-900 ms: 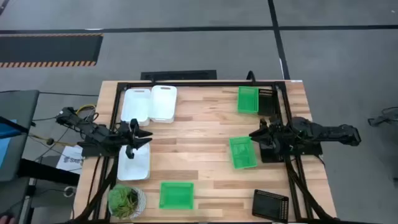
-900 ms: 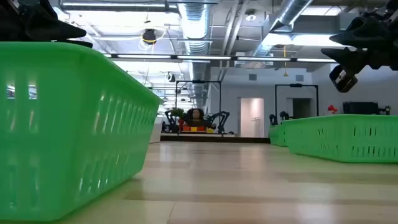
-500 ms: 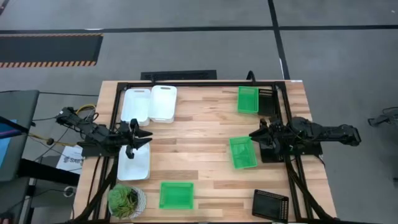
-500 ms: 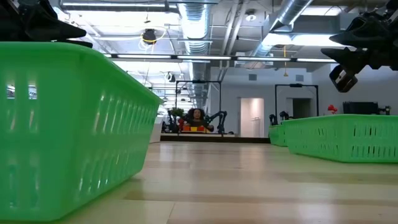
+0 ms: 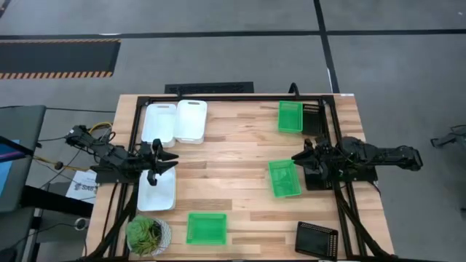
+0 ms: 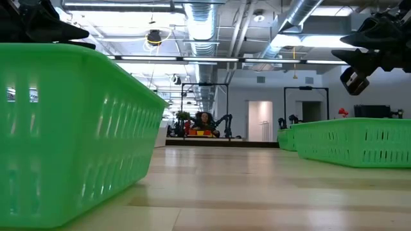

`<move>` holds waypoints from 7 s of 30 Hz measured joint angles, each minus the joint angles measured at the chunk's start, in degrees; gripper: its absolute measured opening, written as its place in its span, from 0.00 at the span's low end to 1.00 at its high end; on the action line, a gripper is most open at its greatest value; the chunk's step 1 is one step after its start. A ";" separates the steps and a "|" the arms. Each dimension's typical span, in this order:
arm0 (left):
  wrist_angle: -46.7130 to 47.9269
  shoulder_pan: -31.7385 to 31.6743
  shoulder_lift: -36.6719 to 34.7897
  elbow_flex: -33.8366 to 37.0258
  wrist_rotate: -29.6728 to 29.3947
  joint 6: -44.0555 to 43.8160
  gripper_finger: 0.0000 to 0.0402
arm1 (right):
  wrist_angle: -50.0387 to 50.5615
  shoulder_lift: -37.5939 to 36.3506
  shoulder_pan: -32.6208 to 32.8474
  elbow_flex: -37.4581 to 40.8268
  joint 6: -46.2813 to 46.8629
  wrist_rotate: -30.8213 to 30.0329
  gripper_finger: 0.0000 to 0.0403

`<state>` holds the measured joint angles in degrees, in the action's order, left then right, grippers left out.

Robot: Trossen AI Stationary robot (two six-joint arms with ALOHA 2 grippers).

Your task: Stack baskets by color

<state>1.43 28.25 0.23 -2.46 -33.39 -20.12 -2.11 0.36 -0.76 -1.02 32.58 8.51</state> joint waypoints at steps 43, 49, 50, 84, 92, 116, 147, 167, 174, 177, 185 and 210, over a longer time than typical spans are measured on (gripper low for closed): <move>-0.79 0.00 0.02 0.09 -5.00 -1.97 0.30 | -1.41 0.00 -0.09 0.00 6.92 -10.21 0.32; -1.18 0.00 0.01 0.11 -6.95 -1.97 0.30 | -1.55 -0.01 -0.11 0.00 7.67 -11.69 0.32; -1.18 0.00 0.02 0.11 -7.47 -1.97 0.30 | -1.53 0.00 -0.11 0.00 7.67 -11.79 0.32; -18.82 0.00 0.15 0.00 -15.00 0.35 0.62 | 74.78 47.13 -1.27 -49.96 12.74 -27.91 0.32; -16.63 0.00 0.15 0.00 -15.10 -0.85 0.62 | 78.78 62.50 1.44 -49.99 1.59 -24.83 0.36; -13.93 0.00 0.15 -0.02 -15.37 -3.71 0.62 | 73.93 70.82 32.13 -47.46 66.86 -13.19 0.57; -12.50 0.00 0.15 -0.04 -16.57 -3.69 0.62 | 62.45 77.27 20.38 -39.05 60.18 -15.49 0.52; -12.42 0.00 0.15 -0.04 -18.99 -4.03 0.62 | 68.52 76.58 13.80 -47.37 50.28 -15.85 0.02; -12.35 0.00 0.13 -0.04 -19.36 -4.50 0.62 | 87.22 75.40 6.56 -61.31 44.75 -25.09 0.02; -12.33 0.00 0.14 -0.04 -19.70 -4.57 0.62 | 89.79 74.25 0.58 -65.28 41.43 -30.69 0.02; -10.58 0.00 0.15 -0.04 -19.82 -5.25 0.62 | 80.38 70.26 -22.01 -65.56 26.71 -35.63 0.02; -2.03 0.00 0.13 -0.04 -19.82 -12.68 0.62 | 64.68 94.83 -40.61 -63.54 15.35 -28.89 0.05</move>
<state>-0.60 28.25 0.36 -2.50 -53.21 -32.80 62.57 95.19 -41.37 -64.55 47.92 -20.37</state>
